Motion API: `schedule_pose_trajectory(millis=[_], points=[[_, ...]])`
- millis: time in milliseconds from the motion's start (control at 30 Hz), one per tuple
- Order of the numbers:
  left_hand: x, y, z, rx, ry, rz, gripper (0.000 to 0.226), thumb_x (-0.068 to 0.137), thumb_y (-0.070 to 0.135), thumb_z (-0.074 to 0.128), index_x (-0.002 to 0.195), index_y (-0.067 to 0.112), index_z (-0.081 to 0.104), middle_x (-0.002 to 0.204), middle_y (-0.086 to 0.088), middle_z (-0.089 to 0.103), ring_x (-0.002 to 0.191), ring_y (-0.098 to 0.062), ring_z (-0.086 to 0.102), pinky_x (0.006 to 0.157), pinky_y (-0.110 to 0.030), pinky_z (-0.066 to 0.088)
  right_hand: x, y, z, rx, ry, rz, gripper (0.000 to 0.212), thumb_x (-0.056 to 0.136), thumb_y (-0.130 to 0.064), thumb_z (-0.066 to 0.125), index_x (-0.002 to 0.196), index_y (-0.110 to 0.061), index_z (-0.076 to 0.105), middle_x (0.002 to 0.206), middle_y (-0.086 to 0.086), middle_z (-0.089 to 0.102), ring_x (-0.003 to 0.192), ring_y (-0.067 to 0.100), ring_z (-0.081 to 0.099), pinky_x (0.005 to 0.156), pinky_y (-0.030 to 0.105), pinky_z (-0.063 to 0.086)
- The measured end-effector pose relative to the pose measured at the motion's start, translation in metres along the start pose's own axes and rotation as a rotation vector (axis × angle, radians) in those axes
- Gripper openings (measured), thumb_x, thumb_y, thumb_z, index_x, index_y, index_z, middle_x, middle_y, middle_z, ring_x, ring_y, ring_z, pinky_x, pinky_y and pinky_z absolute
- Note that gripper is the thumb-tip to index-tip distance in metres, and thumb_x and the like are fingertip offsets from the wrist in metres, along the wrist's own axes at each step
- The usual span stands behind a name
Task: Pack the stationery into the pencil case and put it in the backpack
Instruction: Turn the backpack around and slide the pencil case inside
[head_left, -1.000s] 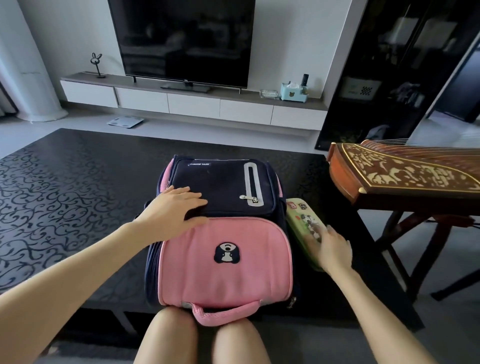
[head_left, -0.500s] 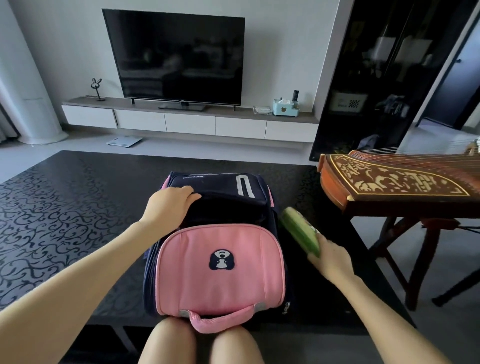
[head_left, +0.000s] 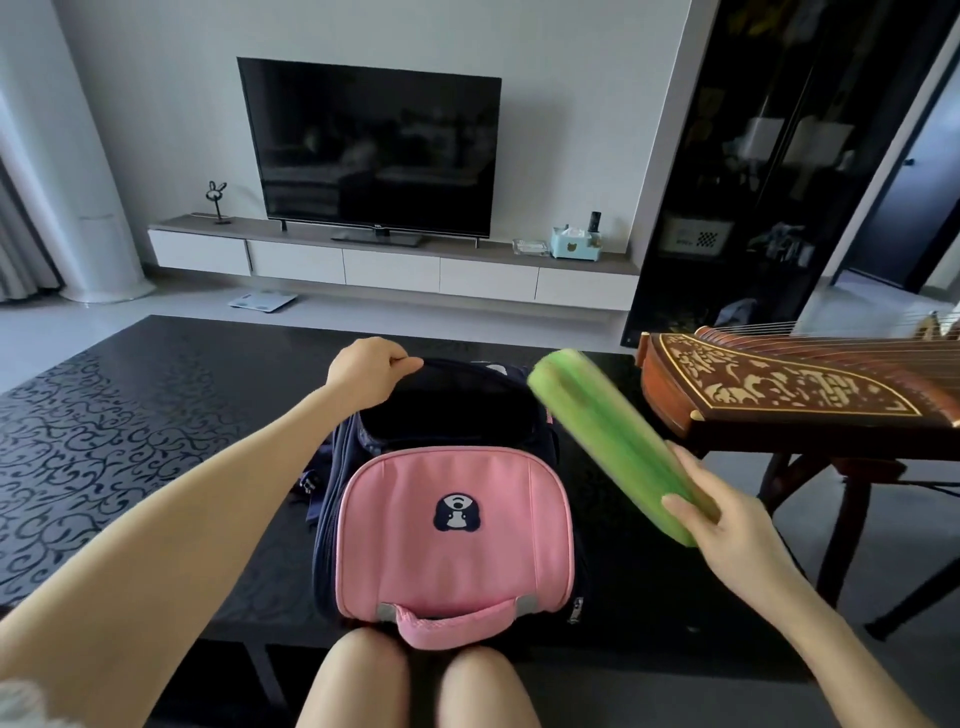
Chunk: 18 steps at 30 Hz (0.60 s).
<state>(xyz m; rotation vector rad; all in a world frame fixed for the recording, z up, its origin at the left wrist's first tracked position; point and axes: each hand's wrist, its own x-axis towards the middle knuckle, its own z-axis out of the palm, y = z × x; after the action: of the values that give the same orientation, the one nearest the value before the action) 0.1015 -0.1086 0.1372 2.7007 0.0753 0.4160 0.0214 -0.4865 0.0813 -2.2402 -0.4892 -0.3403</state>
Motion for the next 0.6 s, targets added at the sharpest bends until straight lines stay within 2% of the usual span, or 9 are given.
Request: schedule_pose_trajectory(millis=[33, 67, 133, 233, 300, 433, 500, 600], points=[[0.003, 0.001, -0.002, -0.005, -0.016, -0.009, 0.045, 0.091, 0.042, 0.048, 0.069, 0.005, 0.06, 0.063, -0.01, 0.056, 0.06, -0.026, 0.05, 0.047, -0.028, 0.031, 0.001, -0.005, 0.006, -0.138, -0.002, -0.158, 0.066, 0.083, -0.005, 0.065, 0.139, -0.019, 0.033, 0.133, -0.011, 0.046, 0.122, -0.001, 0.042, 0.103, 0.011, 0.034], [0.006, 0.002, -0.004, -0.011, -0.029, -0.013, 0.045, 0.091, 0.042, 0.048, 0.066, 0.006, 0.058, 0.06, -0.007, 0.052, 0.06, -0.026, 0.048, 0.047, -0.027, 0.029, 0.002, -0.006, 0.016, -0.28, -0.004, -0.299, 0.07, 0.079, -0.001, 0.068, 0.139, -0.016, 0.035, 0.134, -0.003, 0.049, 0.123, 0.005, 0.045, 0.104, 0.018, 0.036], [0.007, 0.004, -0.008, -0.015, -0.056, -0.006, 0.045, 0.091, 0.043, 0.048, 0.073, 0.004, 0.062, 0.061, -0.008, 0.052, 0.059, -0.025, 0.047, 0.047, -0.027, 0.029, 0.01, -0.007, 0.044, -0.521, -0.016, -0.517, 0.068, 0.075, 0.004, 0.068, 0.136, -0.009, 0.04, 0.132, 0.01, 0.055, 0.122, 0.021, 0.05, 0.107, 0.034, 0.035], [0.001, 0.001, -0.006, -0.017, -0.106, 0.031, 0.044, 0.091, 0.042, 0.048, 0.083, 0.003, 0.065, 0.071, -0.017, 0.063, 0.059, -0.022, 0.05, 0.05, -0.028, 0.034, 0.025, -0.012, 0.087, -0.679, 0.035, -0.708, 0.048, 0.081, 0.0, 0.044, 0.129, -0.007, 0.043, 0.126, 0.018, 0.059, 0.117, 0.035, 0.055, 0.106, 0.044, 0.038], [-0.005, 0.001, -0.002, -0.008, -0.109, 0.059, 0.041, 0.091, 0.041, 0.049, 0.083, 0.005, 0.066, 0.074, -0.016, 0.065, 0.059, -0.021, 0.05, 0.05, -0.027, 0.035, 0.04, -0.018, 0.11, -0.663, 0.088, -0.728, 0.046, 0.082, 0.001, 0.045, 0.127, -0.006, 0.042, 0.123, 0.021, 0.06, 0.113, 0.038, 0.058, 0.096, 0.051, 0.046], [-0.012, 0.0, -0.004, 0.016, -0.081, 0.09, 0.04, 0.092, 0.039, 0.049, 0.08, 0.004, 0.065, 0.059, -0.008, 0.058, 0.053, -0.02, 0.047, 0.049, -0.028, 0.033, 0.071, -0.035, 0.142, -0.609, 0.053, -0.613, 0.069, 0.058, 0.013, 0.076, 0.122, -0.003, 0.054, 0.118, 0.024, 0.063, 0.106, 0.041, 0.061, 0.088, 0.056, 0.05], [-0.013, -0.003, -0.005, 0.016, -0.09, 0.081, 0.039, 0.091, 0.039, 0.049, 0.079, 0.005, 0.064, 0.058, -0.006, 0.059, 0.054, -0.022, 0.052, 0.05, -0.028, 0.035, 0.083, -0.036, 0.149, -0.61, 0.051, -0.578, 0.065, 0.055, 0.011, 0.08, 0.116, -0.004, 0.061, 0.114, 0.021, 0.066, 0.101, 0.038, 0.065, 0.086, 0.051, 0.053], [-0.017, -0.005, -0.001, 0.054, -0.099, 0.132, 0.039, 0.092, 0.038, 0.049, 0.081, 0.005, 0.065, 0.074, -0.011, 0.067, 0.066, -0.027, 0.058, 0.057, -0.031, 0.038, 0.091, -0.036, 0.15, -0.61, 0.127, -0.559, 0.054, 0.059, -0.002, 0.083, 0.109, -0.009, 0.066, 0.104, 0.009, 0.07, 0.089, 0.028, 0.067, 0.079, 0.038, 0.057]])
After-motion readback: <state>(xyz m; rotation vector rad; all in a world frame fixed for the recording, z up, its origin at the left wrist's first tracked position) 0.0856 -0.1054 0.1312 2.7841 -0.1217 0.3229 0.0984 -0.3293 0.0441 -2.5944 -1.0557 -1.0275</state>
